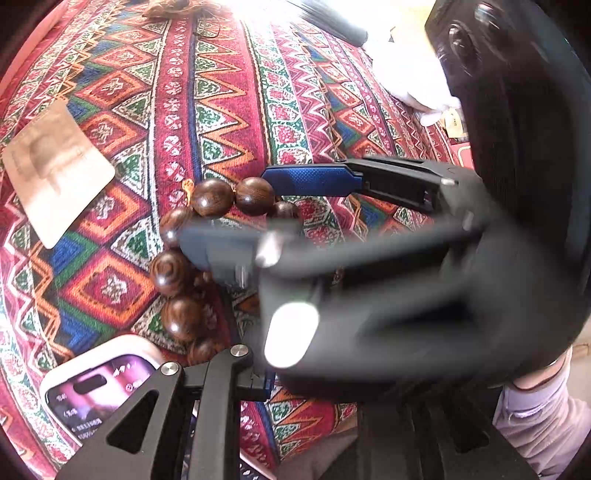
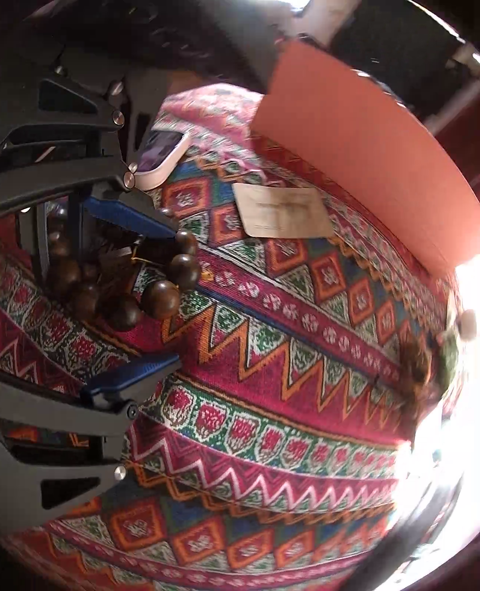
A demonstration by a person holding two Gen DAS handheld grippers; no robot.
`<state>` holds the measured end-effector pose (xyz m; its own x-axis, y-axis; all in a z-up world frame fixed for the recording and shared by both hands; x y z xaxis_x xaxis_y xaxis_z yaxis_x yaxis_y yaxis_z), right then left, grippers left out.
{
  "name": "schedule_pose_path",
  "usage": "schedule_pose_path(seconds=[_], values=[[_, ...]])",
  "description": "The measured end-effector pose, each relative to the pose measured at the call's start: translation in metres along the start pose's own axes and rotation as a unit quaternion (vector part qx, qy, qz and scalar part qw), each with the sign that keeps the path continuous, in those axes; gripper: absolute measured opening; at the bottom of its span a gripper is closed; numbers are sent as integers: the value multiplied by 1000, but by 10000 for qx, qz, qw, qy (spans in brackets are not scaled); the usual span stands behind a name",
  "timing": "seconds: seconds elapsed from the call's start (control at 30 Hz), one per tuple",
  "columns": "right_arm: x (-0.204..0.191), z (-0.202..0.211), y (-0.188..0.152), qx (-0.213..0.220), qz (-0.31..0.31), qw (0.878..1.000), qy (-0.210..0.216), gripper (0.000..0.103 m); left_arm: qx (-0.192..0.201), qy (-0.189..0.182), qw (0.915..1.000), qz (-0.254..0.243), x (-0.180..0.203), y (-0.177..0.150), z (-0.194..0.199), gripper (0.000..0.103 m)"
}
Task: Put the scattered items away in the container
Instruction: 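Hold the bracelet up with the left gripper while the right gripper grasps it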
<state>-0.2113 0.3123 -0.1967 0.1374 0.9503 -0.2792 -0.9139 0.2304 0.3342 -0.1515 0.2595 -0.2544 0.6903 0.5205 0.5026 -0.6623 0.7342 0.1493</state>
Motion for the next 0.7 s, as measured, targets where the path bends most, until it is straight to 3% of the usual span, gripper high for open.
schedule_pose_path(seconds=[0.03,0.13,0.17,0.2,0.33,0.4,0.53,0.7], values=[[-8,-4,-3,-32,360,9987,-365,60,-35,-34,10000,67,-1,-2,-2,16],[-19,-16,-8,-18,628,9956,-688,48,-51,-66,9999,141,0,-8,-7,16],[-19,-19,-8,-6,565,9964,-637,36,-37,-88,9998,156,1,-8,-9,16],[-18,-20,-8,16,440,9977,-513,17,-26,-114,9998,173,2,-8,-12,16],[-16,-29,-11,159,55,9997,-160,18,4,-81,9998,166,6,-6,-18,16],[-13,-28,-11,280,-300,9986,320,18,38,38,10000,68,8,6,-18,16],[-12,-19,-11,577,-748,9898,1068,18,234,368,9989,-186,12,30,-2,17],[-27,-7,11,1054,-896,9777,1582,17,686,725,9942,-400,17,36,23,22]])
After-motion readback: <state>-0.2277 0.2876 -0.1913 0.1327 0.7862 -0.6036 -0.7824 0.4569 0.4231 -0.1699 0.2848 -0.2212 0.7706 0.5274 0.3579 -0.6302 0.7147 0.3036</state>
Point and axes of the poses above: each gripper's, at about its wrist camera, not at the fingertips, and z roughly against the way its jaws point, x to its right, y to its top, the point moved 4 cm from there along -z, roughly the way its jaws point, and after that the axes turned 2 degrees about y, right-handed, at the moved point
